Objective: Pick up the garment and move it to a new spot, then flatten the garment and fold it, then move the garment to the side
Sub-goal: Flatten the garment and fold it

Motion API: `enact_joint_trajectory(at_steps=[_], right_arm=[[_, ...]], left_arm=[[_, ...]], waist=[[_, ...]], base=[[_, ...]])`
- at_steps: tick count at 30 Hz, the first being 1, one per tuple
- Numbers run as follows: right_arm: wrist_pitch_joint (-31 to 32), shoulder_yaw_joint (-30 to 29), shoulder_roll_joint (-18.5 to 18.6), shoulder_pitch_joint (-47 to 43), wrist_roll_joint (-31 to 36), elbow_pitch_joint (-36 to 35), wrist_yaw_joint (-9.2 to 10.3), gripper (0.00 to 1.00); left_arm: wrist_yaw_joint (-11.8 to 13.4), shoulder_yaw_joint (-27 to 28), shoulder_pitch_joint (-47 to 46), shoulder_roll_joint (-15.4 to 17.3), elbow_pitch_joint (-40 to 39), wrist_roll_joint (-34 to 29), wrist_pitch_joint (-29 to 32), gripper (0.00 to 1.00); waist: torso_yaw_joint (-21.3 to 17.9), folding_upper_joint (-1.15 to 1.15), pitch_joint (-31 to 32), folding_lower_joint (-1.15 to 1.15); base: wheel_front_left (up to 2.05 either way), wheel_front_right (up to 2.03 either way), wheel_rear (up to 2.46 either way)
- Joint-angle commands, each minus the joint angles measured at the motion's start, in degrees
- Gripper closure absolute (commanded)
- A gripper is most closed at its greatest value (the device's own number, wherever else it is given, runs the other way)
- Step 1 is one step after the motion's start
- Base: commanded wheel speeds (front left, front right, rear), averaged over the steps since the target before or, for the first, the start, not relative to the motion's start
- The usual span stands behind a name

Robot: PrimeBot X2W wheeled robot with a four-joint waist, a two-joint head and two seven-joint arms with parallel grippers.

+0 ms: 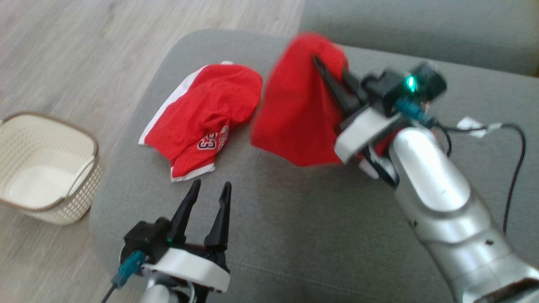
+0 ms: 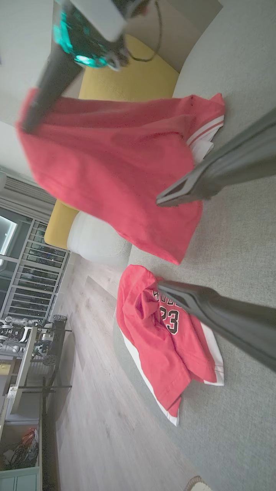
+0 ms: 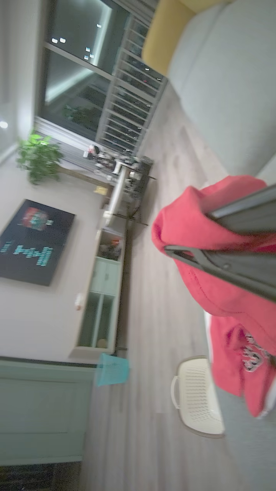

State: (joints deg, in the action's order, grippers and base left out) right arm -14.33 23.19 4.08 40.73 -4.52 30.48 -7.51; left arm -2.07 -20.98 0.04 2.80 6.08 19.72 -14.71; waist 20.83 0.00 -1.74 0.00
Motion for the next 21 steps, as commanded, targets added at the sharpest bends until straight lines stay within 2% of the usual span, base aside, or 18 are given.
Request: enact_joint_trajectory(at_steps=[1, 3, 5, 8, 13, 17, 21], right_arm=[[-0.60, 1.21, -1.16, 3.48, -2.04, -3.80, 0.02, 1.00], [-0.63, 2.17, -1.17, 5.88, -5.89, -7.52, 0.02, 1.00], [-0.64, 2.42, -1.18, 8.82, -6.12, -10.30, 0.02, 1.00], [-0.65, -0.95, -1.19, 10.69, -6.17, -11.06, 0.02, 1.00], [-0.65, -14.01, -0.95, 10.41, -3.33, -5.60, 0.02, 1.00], [-0.22, -23.57, 2.30, 4.97, -0.16, 1.53, 0.02, 1.00], [6.16, -35.13, 4.86, -1.18, 6.38, 9.94, 0.02, 1.00]], left_arm=[[0.29, 2.52, -1.35, 0.08, -1.59, -0.11, -0.29, 0.00], [0.57, 3.23, -0.79, 0.08, -1.66, 0.15, -0.29, 0.00], [0.72, 3.70, -0.34, 0.08, -1.80, 0.27, -0.29, 0.00], [0.68, 3.72, -0.12, 0.08, -1.92, 0.24, -0.29, 0.00], [1.07, 4.01, 0.35, 0.08, -2.66, 0.45, -0.29, 0.00], [1.33, 4.19, 0.48, 0.08, -3.03, 0.79, -0.29, 0.00], [1.18, 4.29, 0.16, 0.08, -3.01, 0.90, -0.29, 0.00]], waist=[[-1.77, 0.00, 1.97, 0.00], [-2.71, 0.00, 2.86, 0.00], [-3.57, 0.00, 3.36, 0.00], [-4.16, 0.00, 3.66, 0.00], [-5.57, 0.00, 3.51, 0.00], [-6.63, 0.00, 2.44, 0.00], [-8.02, 0.00, 0.83, 0.00]], base=[[0.00, 0.00, 0.00], [0.00, 0.00, 0.00], [0.00, 0.00, 0.00], [0.00, 0.00, 0.00], [0.00, 0.00, 0.00], [0.00, 0.00, 0.00], [0.00, 0.00, 0.00]])
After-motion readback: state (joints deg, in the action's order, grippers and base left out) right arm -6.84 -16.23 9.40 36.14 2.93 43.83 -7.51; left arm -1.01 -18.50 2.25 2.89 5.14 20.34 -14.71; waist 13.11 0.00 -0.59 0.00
